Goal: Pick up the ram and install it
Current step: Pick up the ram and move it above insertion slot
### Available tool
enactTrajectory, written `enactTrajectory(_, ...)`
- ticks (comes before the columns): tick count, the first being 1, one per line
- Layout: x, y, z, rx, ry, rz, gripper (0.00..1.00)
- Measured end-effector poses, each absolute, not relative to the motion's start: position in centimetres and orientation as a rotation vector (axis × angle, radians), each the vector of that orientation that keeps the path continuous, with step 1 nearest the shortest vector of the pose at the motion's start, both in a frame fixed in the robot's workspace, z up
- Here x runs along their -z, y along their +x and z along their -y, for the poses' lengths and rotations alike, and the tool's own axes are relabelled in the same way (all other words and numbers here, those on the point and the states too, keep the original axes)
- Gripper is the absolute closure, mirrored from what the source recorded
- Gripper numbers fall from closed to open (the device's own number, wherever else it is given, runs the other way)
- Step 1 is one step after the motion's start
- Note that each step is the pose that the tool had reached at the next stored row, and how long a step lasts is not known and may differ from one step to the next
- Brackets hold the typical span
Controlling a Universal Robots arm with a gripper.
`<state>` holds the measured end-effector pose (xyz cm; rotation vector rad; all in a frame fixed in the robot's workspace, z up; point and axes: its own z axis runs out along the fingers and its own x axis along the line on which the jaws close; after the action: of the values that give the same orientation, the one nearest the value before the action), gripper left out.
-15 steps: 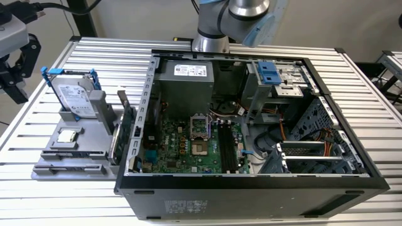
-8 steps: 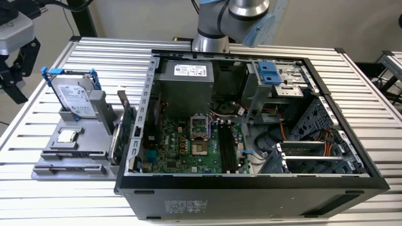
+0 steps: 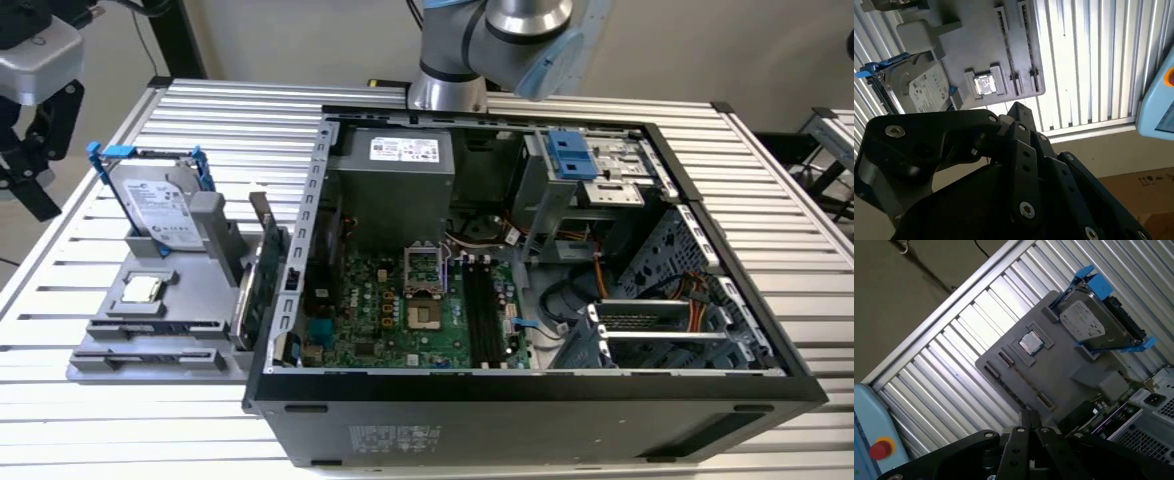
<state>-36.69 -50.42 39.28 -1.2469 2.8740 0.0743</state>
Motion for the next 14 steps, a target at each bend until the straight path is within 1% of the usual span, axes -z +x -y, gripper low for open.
enactTrajectory(14, -39.28, -36.69, 50.41, -0.073, -1.552, -2.722, 1.00)
